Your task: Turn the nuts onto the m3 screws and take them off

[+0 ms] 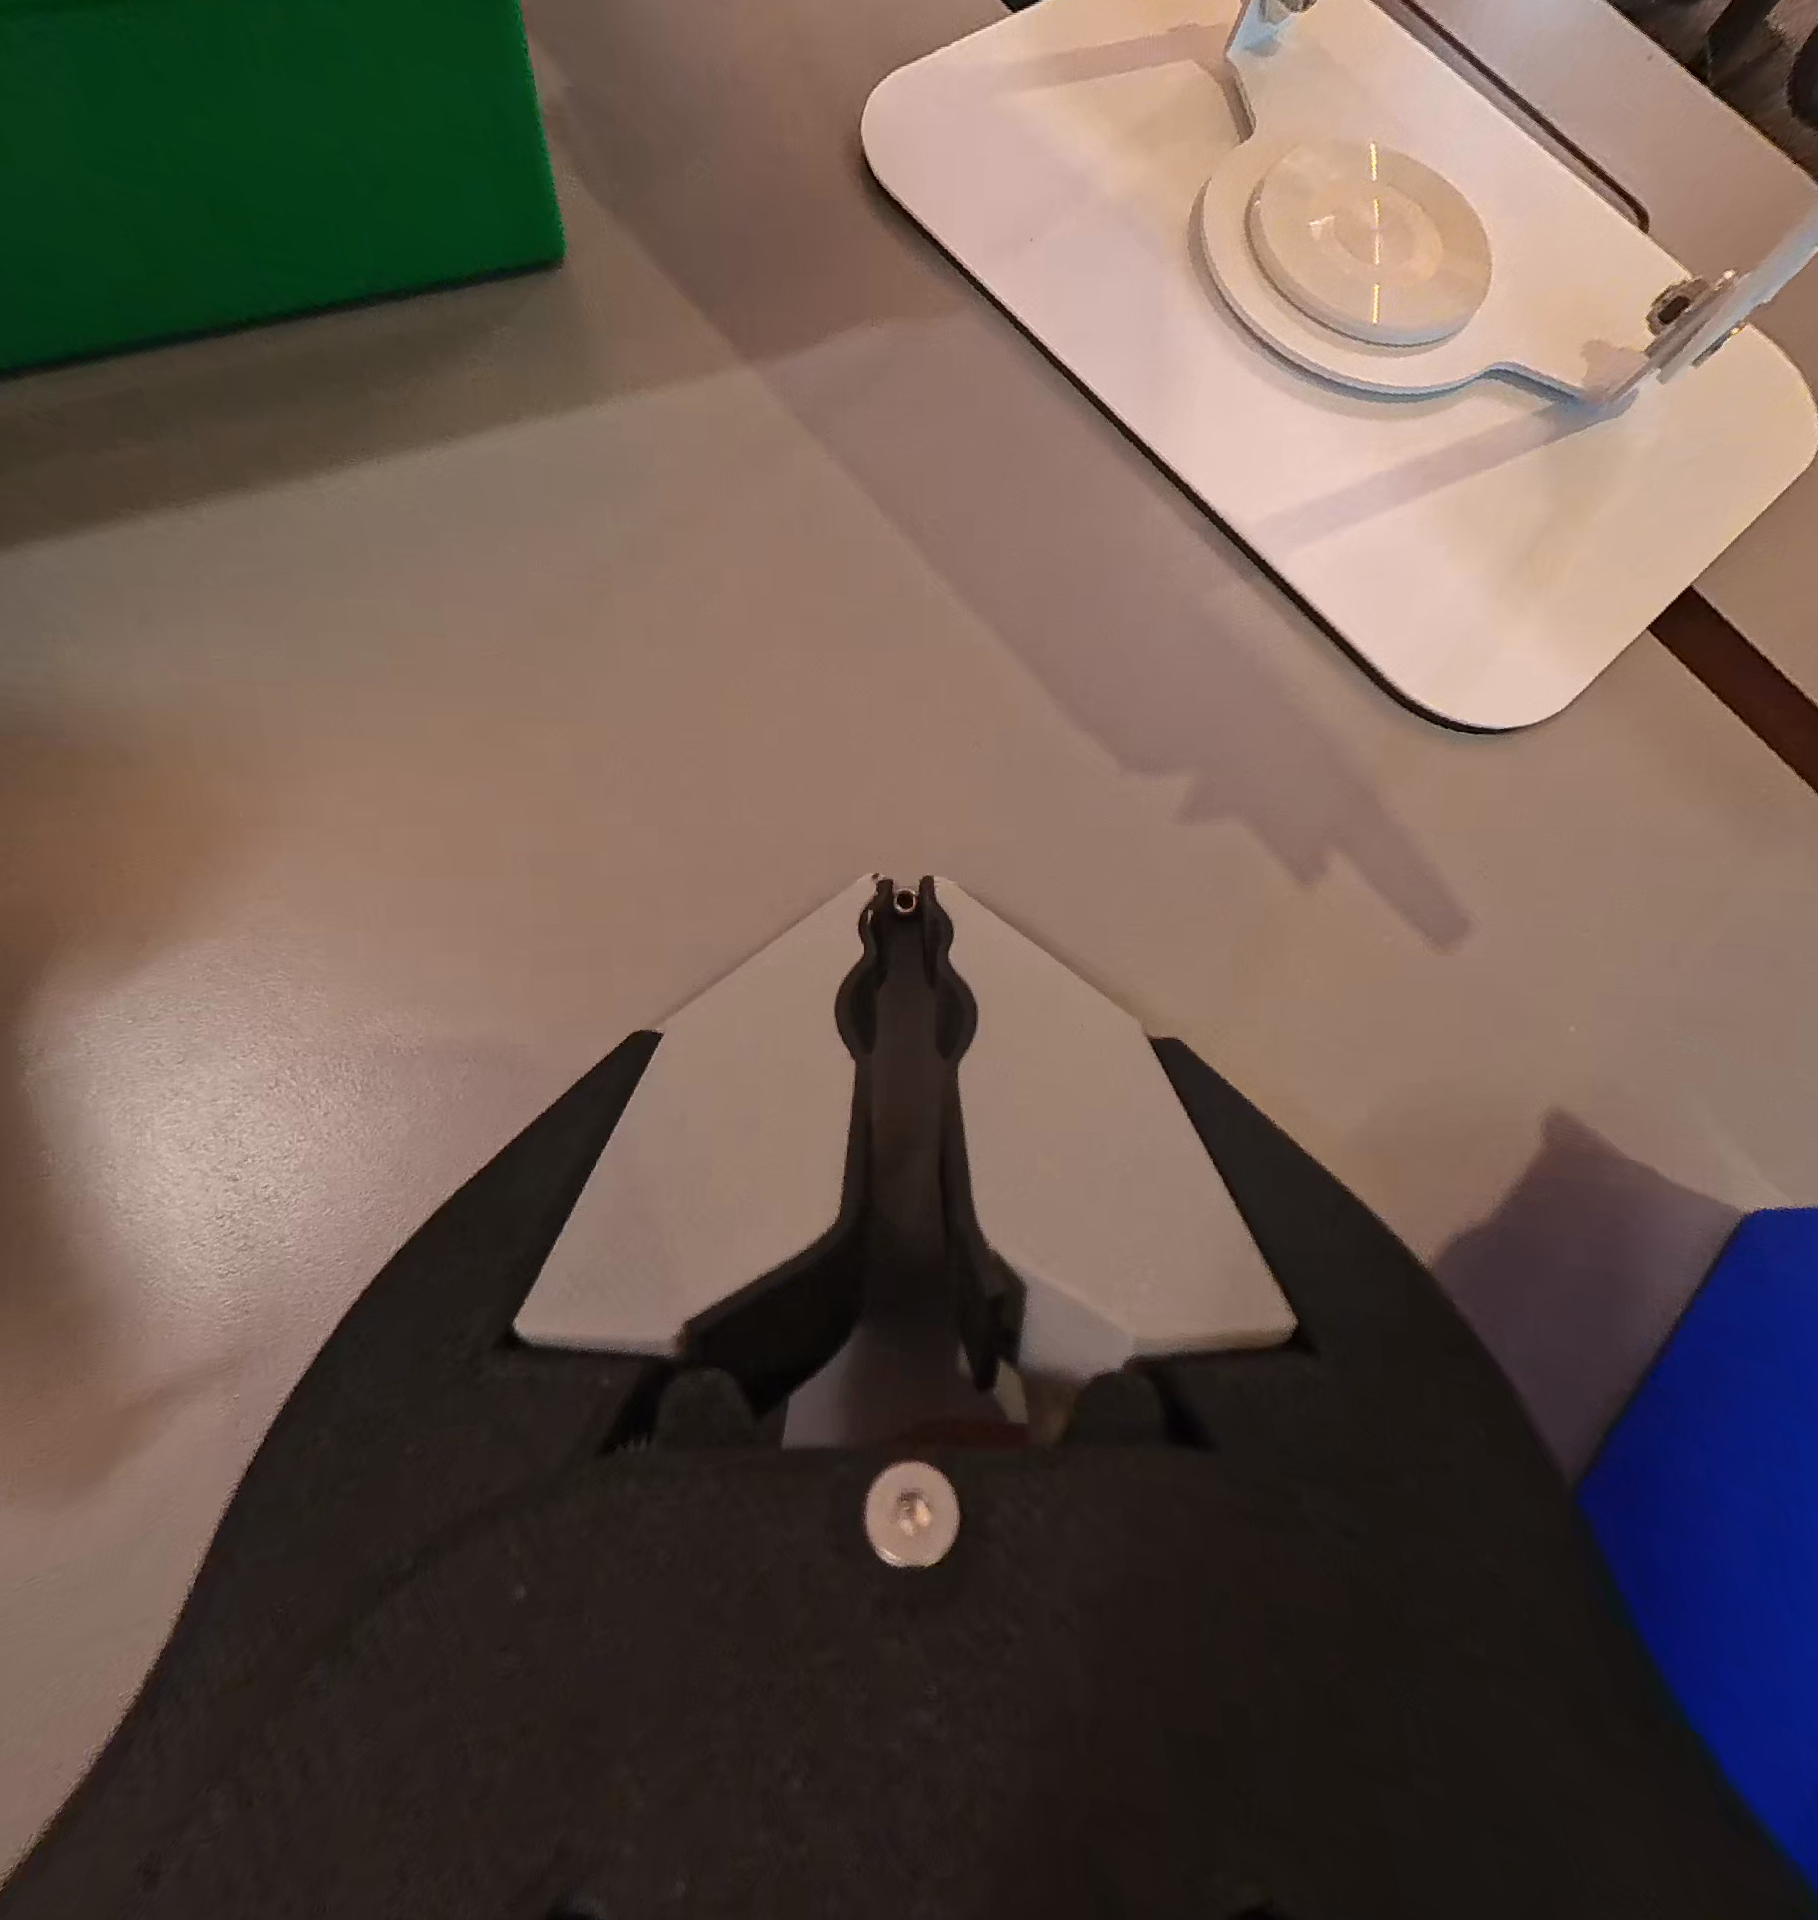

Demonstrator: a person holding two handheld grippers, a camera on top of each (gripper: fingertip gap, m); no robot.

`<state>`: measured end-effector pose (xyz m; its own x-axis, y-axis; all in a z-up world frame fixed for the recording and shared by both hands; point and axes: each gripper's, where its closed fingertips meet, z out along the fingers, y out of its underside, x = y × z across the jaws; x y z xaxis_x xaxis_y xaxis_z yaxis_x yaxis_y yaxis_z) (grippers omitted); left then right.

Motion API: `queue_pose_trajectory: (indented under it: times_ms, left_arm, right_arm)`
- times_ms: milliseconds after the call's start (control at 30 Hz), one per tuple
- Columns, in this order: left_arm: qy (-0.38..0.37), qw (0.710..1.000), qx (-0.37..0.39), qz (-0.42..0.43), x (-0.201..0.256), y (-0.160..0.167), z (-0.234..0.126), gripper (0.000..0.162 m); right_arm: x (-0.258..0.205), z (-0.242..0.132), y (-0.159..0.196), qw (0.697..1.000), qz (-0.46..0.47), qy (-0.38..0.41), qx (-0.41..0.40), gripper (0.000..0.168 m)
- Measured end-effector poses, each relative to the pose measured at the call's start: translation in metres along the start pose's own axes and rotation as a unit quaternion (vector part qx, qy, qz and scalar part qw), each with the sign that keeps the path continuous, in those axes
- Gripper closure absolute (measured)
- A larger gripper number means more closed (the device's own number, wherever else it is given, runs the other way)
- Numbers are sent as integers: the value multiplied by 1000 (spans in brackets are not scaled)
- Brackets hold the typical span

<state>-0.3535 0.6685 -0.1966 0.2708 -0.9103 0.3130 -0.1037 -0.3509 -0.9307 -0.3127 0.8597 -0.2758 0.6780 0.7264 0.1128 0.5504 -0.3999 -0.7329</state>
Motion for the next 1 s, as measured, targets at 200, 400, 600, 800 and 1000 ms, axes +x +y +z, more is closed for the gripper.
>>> queue_pose_trajectory:
  times_ms: [200,400,600,800,1000]
  left_arm:
    - [-7,1000,2,0,-3,-1,-1,162]
    - [-16,1000,1,-1,-6,-1,-2,162]
    - [-5,1000,-13,0,-1,4,-1,162]
    - [16,999,-41,30,14,12,7,162]
    - [58,996,-33,52,37,9,9,162]
  right_arm:
    - [-9,-5,-1,1000,2,-17,3,166]
    - [-37,-26,-11,996,21,-81,24,166]
    - [-80,-75,-19,977,48,-197,59,166]
    - [-122,-147,-30,935,61,-332,109,166]
    - [-155,-185,-33,907,18,-399,130,166]
